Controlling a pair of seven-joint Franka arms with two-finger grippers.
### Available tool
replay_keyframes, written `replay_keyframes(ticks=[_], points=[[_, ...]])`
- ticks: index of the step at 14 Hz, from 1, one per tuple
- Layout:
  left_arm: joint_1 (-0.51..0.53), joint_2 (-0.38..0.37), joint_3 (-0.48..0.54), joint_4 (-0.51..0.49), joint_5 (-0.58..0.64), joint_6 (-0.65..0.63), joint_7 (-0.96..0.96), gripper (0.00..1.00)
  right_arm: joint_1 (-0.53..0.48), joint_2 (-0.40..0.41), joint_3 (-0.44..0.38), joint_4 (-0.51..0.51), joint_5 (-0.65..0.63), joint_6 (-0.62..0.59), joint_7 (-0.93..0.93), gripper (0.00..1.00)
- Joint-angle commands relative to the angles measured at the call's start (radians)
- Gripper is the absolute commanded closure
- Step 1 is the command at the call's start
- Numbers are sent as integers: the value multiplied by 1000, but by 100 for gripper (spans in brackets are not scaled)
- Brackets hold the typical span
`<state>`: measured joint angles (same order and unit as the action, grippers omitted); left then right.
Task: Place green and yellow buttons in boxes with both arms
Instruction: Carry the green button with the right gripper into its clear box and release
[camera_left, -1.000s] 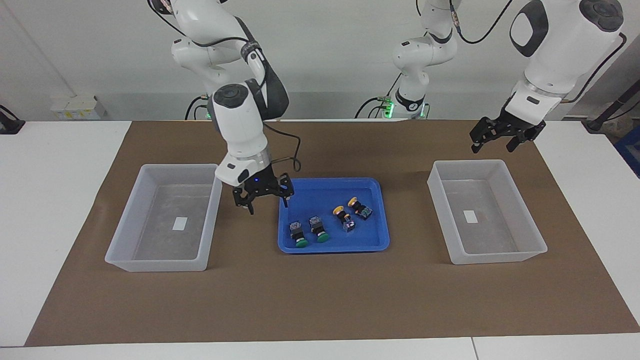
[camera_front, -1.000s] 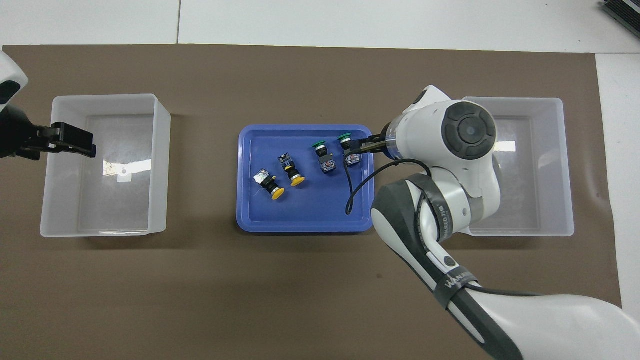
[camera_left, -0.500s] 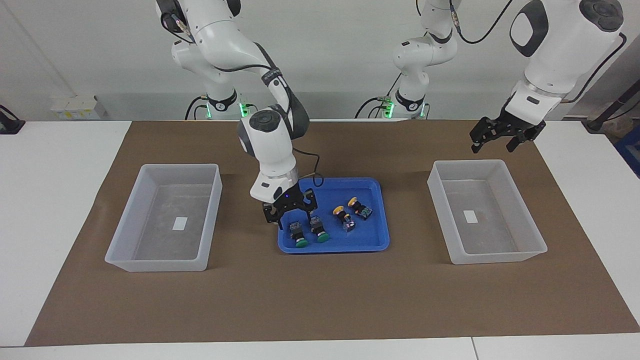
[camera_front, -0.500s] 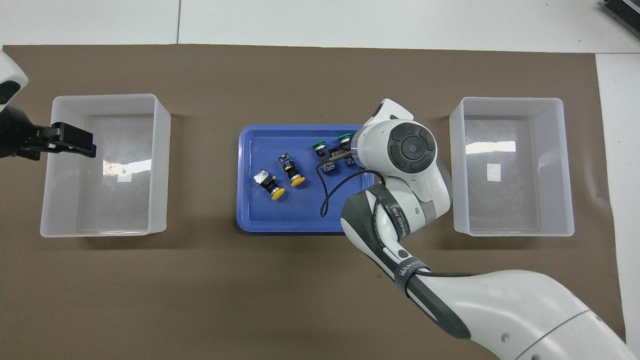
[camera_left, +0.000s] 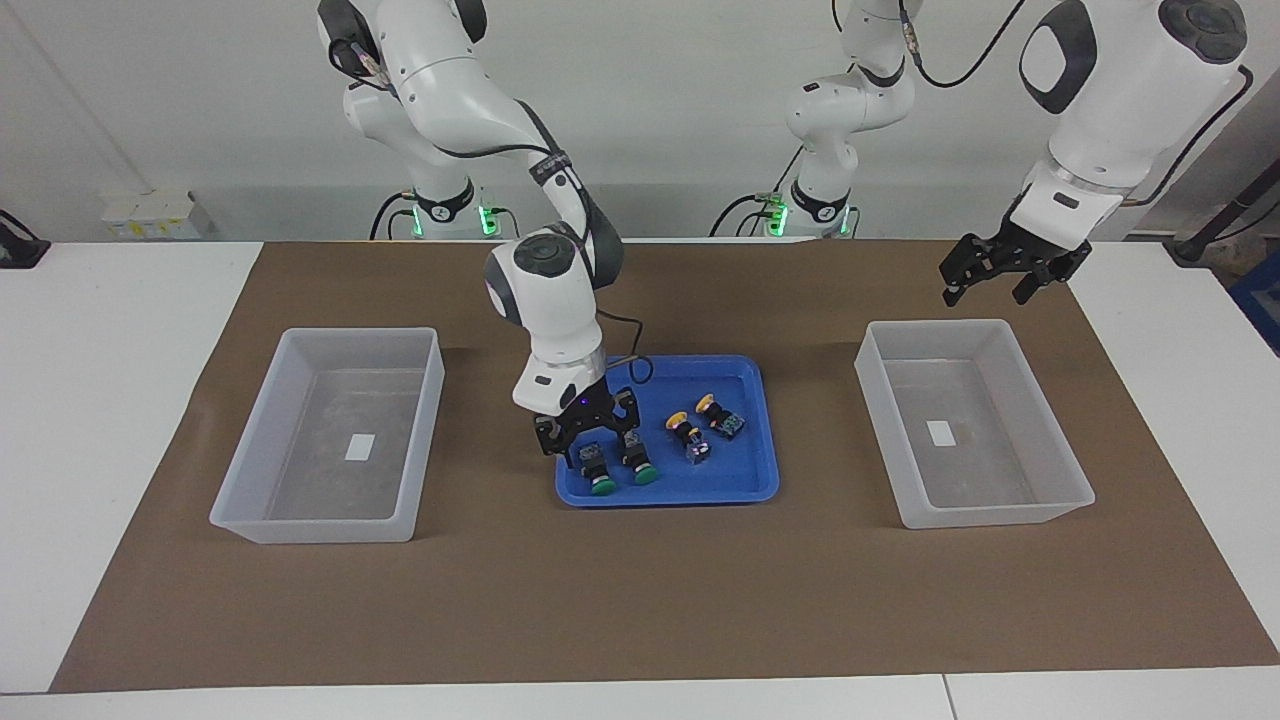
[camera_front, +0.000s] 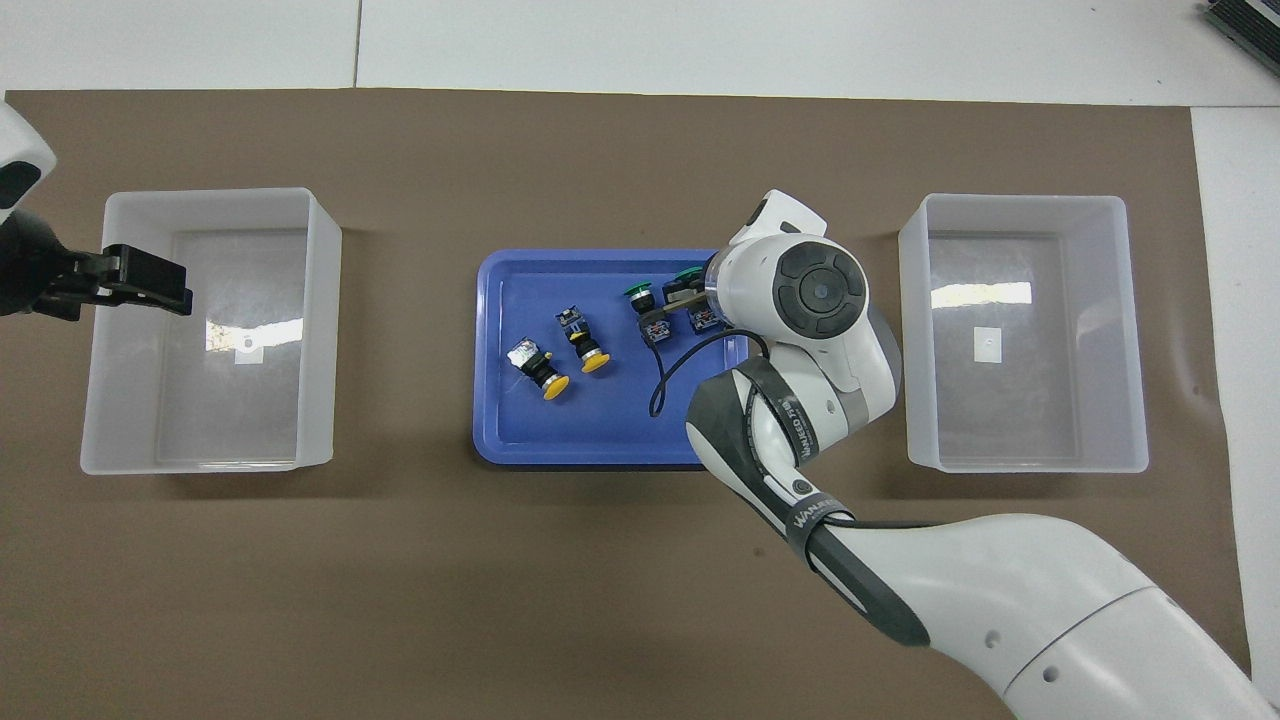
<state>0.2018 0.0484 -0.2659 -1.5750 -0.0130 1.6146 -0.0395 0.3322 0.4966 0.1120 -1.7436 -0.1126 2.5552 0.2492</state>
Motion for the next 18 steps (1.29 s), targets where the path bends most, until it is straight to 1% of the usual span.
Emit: replay_keyframes(ticks=[1, 6, 8, 11, 13, 15, 17, 18], points=[[4, -33, 4, -36, -13, 10, 6, 0, -7, 26, 9, 9, -25, 39, 22, 43], [4, -33, 4, -36, -13, 10, 6, 0, -5, 40, 9, 4, -25, 45, 18, 43], [4, -33, 2, -36, -13, 10, 6, 0, 1, 48, 9, -11, -25, 79, 21, 42], [4, -33, 4, -36, -13, 10, 7, 0, 2, 48, 9, -28, -25, 86, 22, 42], [4, -33, 4, -36, -13, 10, 6, 0, 4, 46, 8, -34, -25, 86, 24, 44], [4, -33, 4, -36, -13, 10, 6, 0, 2, 45, 8, -30, -25, 86, 21, 100], [4, -33, 4, -36, -13, 10, 6, 0, -1, 28, 8, -25, -24, 71, 28, 100], [4, -33, 4, -36, -13, 10, 7, 0, -5, -1, 8, -30, -24, 59, 35, 100]])
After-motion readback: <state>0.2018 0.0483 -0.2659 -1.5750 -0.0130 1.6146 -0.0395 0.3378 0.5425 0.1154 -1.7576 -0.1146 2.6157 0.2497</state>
